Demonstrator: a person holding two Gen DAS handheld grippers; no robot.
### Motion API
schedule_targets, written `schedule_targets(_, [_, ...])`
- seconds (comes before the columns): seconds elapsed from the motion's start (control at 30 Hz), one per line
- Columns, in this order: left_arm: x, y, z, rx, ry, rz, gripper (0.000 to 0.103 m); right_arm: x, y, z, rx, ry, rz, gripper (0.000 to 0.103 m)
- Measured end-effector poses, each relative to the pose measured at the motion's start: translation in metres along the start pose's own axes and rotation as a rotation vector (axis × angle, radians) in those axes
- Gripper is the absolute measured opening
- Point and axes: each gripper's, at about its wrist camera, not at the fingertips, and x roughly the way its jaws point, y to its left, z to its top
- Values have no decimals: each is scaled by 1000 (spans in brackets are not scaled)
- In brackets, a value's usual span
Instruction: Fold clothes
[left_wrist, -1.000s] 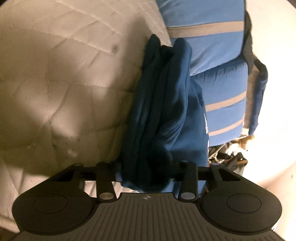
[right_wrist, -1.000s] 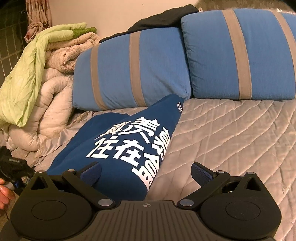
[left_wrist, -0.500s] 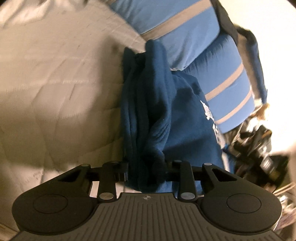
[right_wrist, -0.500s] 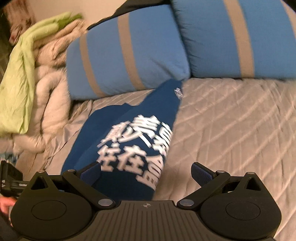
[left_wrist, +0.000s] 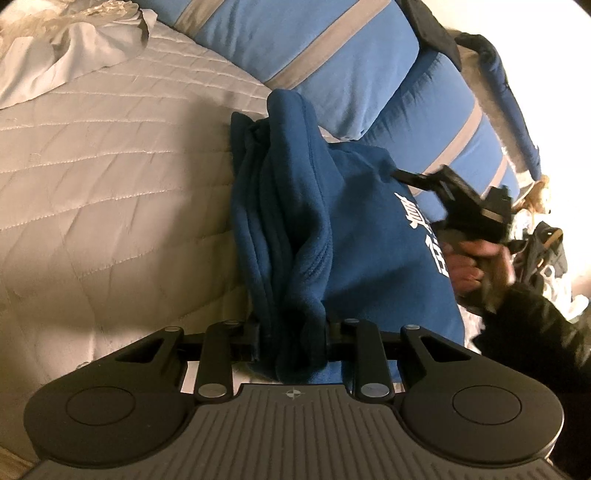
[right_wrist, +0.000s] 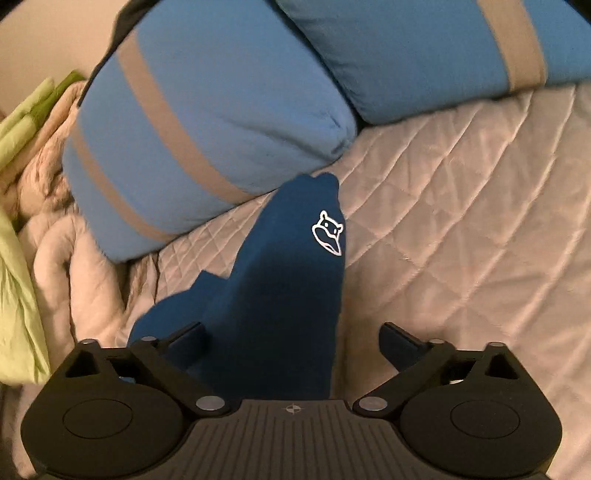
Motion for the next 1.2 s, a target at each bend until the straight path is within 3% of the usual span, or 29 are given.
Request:
schedule_targets(0.03, [-1, -1, 0, 0, -2, 0, 26, 8, -1, -1, 18, 12, 33, 65])
schedule_targets(0.07, [-2, -2, 0, 4, -5, 1, 25, 13, 2, -3, 17, 18, 37, 41])
schedule_targets(0.1, [-5, -4, 1, 6, -14, -3, 25, 14, 10, -5, -20, 5, 17, 26])
schedule_targets(0.17, [-16, -9, 4, 22, -49, -9, 22, 6, 33, -7, -140, -45, -3, 22])
schedule_targets(0.33, [-59, -28, 31, 118, -207, 58, 21, -25, 108, 12, -328, -174, 89, 21])
schedule_targets(0.43, [-88, -36, 65, 135, -365, 165, 28, -26, 161, 38, -390, -242, 129, 31])
schedule_targets(0.47, [-95, -39, 71, 163, -430, 226, 31, -22, 175, 44, -402, -264, 117, 56])
schedule_targets(0.5, [-102, -43, 77, 197, -500, 295, 35, -19, 187, 44, -440, -294, 69, 95])
schedule_targets(0.53, [-108, -46, 78, 227, -572, 364, 46, -16, 198, 43, -481, -326, 16, 101])
schedule_targets(0.57, [-112, -49, 75, 247, -626, 418, 66, -16, 205, 39, -519, -337, -43, 103])
schedule_targets(0.63, [-117, -54, 66, 274, -637, 460, 82, -16, 213, 29, -585, -331, -136, 103])
schedule_targets(0.9, [-102, -63, 22, 294, -495, 453, 82, -69, 190, -20, -633, -313, -292, 103])
schedule_targets(1.13, [-88, -76, 0, 313, -410, 408, 82, -133, 183, -56, -774, -328, -512, 103])
schedule_targets(1.2, [-82, -82, -5, 330, -393, 400, 82, -152, 180, -64, -800, -335, -531, 103])
